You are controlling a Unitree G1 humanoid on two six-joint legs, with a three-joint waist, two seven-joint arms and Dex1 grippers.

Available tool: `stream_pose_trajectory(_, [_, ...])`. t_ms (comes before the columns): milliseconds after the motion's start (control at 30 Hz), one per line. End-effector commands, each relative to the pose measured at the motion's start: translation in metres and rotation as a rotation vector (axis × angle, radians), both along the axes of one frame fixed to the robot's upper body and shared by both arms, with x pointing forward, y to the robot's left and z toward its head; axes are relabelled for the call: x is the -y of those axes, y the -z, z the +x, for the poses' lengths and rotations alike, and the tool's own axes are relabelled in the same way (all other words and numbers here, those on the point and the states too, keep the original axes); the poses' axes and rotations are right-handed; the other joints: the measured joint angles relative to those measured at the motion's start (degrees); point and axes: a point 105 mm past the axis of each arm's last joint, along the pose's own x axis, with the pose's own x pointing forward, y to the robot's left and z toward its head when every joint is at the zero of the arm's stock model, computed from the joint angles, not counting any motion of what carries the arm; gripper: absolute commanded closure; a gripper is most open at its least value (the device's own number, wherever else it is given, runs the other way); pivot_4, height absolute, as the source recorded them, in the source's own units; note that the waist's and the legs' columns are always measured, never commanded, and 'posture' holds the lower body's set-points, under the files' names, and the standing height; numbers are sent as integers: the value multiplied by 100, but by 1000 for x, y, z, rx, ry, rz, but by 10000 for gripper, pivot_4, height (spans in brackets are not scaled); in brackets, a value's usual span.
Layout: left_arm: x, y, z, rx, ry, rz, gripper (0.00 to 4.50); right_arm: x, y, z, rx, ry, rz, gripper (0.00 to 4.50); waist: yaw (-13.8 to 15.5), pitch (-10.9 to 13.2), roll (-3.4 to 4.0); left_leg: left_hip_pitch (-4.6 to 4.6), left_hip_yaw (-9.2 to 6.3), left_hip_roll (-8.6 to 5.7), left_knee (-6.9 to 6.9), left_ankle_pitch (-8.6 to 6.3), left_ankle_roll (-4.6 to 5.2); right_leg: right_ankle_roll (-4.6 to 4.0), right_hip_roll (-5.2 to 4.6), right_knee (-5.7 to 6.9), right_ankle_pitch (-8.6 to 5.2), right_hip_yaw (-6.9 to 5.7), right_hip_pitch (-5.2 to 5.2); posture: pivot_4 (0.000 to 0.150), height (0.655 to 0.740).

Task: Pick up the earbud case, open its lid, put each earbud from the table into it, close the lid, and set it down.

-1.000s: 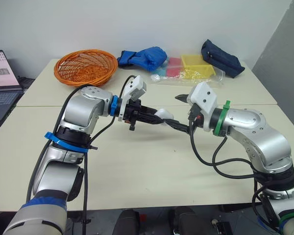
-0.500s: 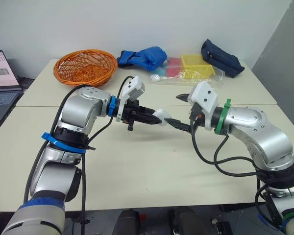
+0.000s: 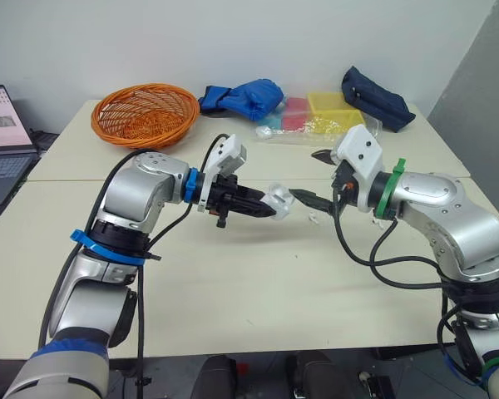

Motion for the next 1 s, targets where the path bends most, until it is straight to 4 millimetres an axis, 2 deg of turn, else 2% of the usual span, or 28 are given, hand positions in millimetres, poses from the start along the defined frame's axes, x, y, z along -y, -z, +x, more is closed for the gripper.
stream_pose_trajectory(33, [-7, -9, 5, 64, -49, -39, 37489, 8, -23, -14, -22, -9, 99, 340, 2, 0, 0, -1, -1, 1, 0, 0, 0, 0, 0, 0, 0, 0, 0, 1500, 7400])
stream_pose_trajectory(200, [-16, -8, 7, 113, -135, -107, 37489, 59, 12, -14, -235, 134, -17, 340, 27, 1, -1, -4, -3, -2, -1, 0, 0, -6, -13, -11, -3, -4, 5, 1500, 7400])
stream_pose_trajectory(300, [-15, -7, 4, 134, -168, -126, 37489, 83, 32, 1, -316, 275, -1, 340, 19, 2, -3, -3, -2, -4, -1, -1, 0, -14, -16, -11, -8, 1, 3, 1500, 7400])
stream_pose_trajectory(433, [-16, -9, 0, 152, -210, -167, 37489, 98, 47, 24, -280, 395, 21, 340, -7, 3, -2, 1, 1, -4, -1, -1, 0, -11, -14, -9, -6, 6, 3, 1500, 7400])
stream_pose_trajectory(533, [-19, -9, -4, 147, -261, -212, 37489, 87, 63, 37, -267, 375, 53, 340, -28, 3, -2, 1, 3, -1, -5, -1, 0, -2, -6, -8, -1, 4, 2, 1500, 7400])
stream_pose_trajectory(600, [-23, -8, -2, 180, -308, -215, 37489, 75, 82, 46, -289, 365, 85, 340, -44, 3, -2, 8, 2, 3, -13, -1, 1, -2, 3, -9, -1, 8, 2, 1500, 7400])
stream_pose_trajectory(700, [-25, -11, 3, 209, -378, -244, 37489, 73, 101, 60, -257, 405, 84, 340, -16, 6, 1, 7, -6, 4, -18, -1, 1, -3, 8, -5, -2, 5, 2, 1500, 7400])
stream_pose_trajectory(867, [-27, -6, 0, 210, -425, -250, 37489, 47, 115, 66, -296, 342, 140, 340, -2, 8, 2, 3, 4, 1, -18, -1, 0, -1, 1, -15, -1, 7, 2, 1500, 7400])
stream_pose_trajectory(1000, [-24, -4, -4, 216, -413, -235, 37489, 42, 129, 72, -310, 347, 119, 340, -2, 8, 3, 3, 6, 0, -18, -1, 0, 0, 0, -17, 0, 6, 3, 1500, 7400])
